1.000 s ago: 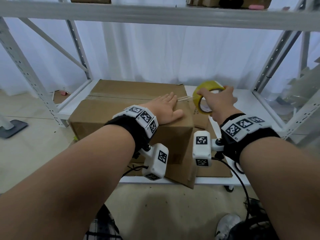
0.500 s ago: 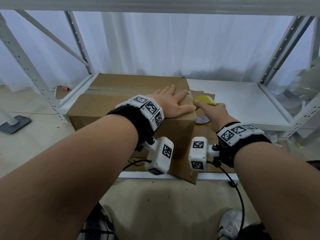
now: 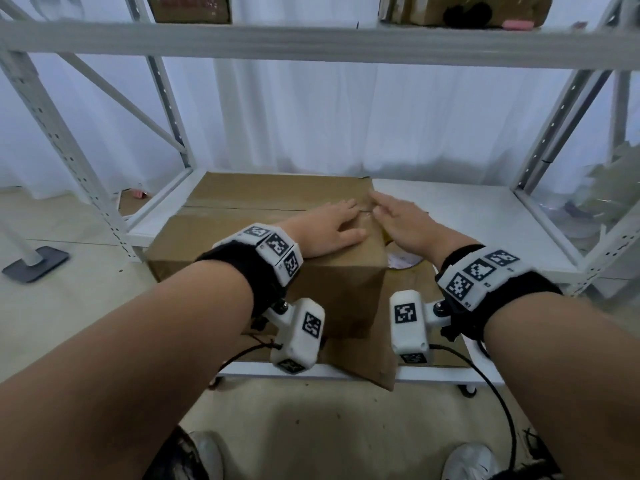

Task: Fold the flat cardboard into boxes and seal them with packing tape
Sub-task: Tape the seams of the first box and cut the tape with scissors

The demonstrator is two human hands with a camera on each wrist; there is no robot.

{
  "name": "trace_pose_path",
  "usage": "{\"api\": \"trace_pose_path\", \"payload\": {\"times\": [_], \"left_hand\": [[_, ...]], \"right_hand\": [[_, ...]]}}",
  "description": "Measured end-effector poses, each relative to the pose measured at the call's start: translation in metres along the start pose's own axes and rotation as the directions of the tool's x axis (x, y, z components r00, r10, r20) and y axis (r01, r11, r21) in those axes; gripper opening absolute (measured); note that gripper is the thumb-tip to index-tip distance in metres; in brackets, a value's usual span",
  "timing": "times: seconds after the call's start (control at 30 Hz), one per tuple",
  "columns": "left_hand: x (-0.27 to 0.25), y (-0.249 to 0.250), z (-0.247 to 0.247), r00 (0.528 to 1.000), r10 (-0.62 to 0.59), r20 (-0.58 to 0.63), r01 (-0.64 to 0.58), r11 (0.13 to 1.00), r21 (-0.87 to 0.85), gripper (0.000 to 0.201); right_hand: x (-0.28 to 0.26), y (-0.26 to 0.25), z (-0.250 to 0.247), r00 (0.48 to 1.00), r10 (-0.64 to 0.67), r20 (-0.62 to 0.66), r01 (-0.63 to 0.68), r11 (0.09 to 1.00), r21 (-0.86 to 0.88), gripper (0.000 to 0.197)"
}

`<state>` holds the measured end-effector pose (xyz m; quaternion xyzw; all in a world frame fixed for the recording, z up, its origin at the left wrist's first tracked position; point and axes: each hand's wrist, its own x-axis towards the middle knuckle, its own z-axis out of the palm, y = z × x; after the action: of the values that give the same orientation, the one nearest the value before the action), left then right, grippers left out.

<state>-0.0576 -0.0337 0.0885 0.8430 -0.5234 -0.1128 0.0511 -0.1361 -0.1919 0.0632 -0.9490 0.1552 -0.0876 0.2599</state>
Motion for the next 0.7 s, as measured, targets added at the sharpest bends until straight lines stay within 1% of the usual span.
{"api": "trace_pose_path", "payload": {"times": [0.03, 0.07, 0.13, 0.23, 0.3, 0.37, 0.4, 0.43, 0.47, 0.5, 0.57, 0.63, 0.7], "left_hand": [[-0.007, -0.009, -0.001, 1.000, -0.014, 0.002, 0.014, 1.000, 0.007, 0.066], [-0.013, -0.018, -0.002, 0.999, -0.039, 0.012, 0.039, 0.999, 0.027, 0.066], [-0.023, -0.034, -0.002, 0.993, -0.113, 0.034, 0.112, 0.992, 0.055, 0.066], [-0.040, -0.059, -0.001, 0.968, -0.249, 0.011, 0.248, 0.967, 0.062, 0.070], [-0.050, -0.072, 0.000, 0.937, -0.348, -0.020, 0.348, 0.935, 0.062, 0.075], [-0.057, -0.076, -0.002, 0.909, -0.413, -0.052, 0.416, 0.906, 0.075, 0.085], [-0.062, -0.073, -0.002, 0.904, -0.424, -0.063, 0.428, 0.901, 0.076, 0.092], [-0.065, -0.066, -0.003, 0.911, -0.409, -0.059, 0.412, 0.908, 0.076, 0.100], [-0.069, -0.058, -0.002, 0.929, -0.370, -0.033, 0.371, 0.925, 0.082, 0.105], [-0.073, -0.049, 0.000, 0.949, -0.314, 0.009, 0.311, 0.945, 0.104, 0.105], [-0.076, -0.037, 0.005, 0.973, -0.217, 0.074, 0.201, 0.962, 0.186, 0.097], [-0.074, -0.038, 0.004, 0.979, -0.186, 0.082, 0.161, 0.956, 0.244, 0.092], [-0.068, -0.042, -0.003, 0.980, -0.167, 0.106, 0.134, 0.955, 0.263, 0.088]], "right_hand": [[0.001, 0.000, 0.003, 1.000, -0.011, 0.026, 0.014, 0.989, -0.144, 0.045], [0.000, -0.003, 0.003, 0.999, 0.002, 0.040, 0.007, 0.970, -0.244, 0.045], [-0.001, -0.010, 0.001, 0.997, 0.049, 0.063, -0.023, 0.931, -0.365, 0.046], [-0.003, -0.020, -0.001, 0.990, 0.112, 0.089, -0.066, 0.909, -0.411, 0.046], [-0.004, -0.028, 0.003, 0.988, 0.131, 0.078, -0.087, 0.905, -0.416, 0.045], [-0.006, -0.035, 0.009, 0.987, 0.152, 0.054, -0.111, 0.886, -0.450, 0.052], [-0.008, -0.038, 0.012, 0.986, 0.164, 0.036, -0.130, 0.880, -0.458, 0.055], [-0.009, -0.040, 0.015, 0.985, 0.171, 0.019, -0.144, 0.883, -0.448, 0.055], [-0.011, -0.041, 0.017, 0.984, 0.180, 0.011, -0.158, 0.893, -0.422, 0.055], [-0.014, -0.042, 0.018, 0.983, 0.186, 0.009, -0.167, 0.904, -0.392, 0.055], [-0.018, -0.040, 0.020, 0.979, 0.204, 0.010, -0.188, 0.919, -0.347, 0.055], [-0.018, -0.036, 0.022, 0.975, 0.219, 0.038, -0.197, 0.930, -0.309, 0.057], [-0.015, -0.033, 0.022, 0.973, 0.223, 0.059, -0.200, 0.942, -0.268, 0.060]]}}
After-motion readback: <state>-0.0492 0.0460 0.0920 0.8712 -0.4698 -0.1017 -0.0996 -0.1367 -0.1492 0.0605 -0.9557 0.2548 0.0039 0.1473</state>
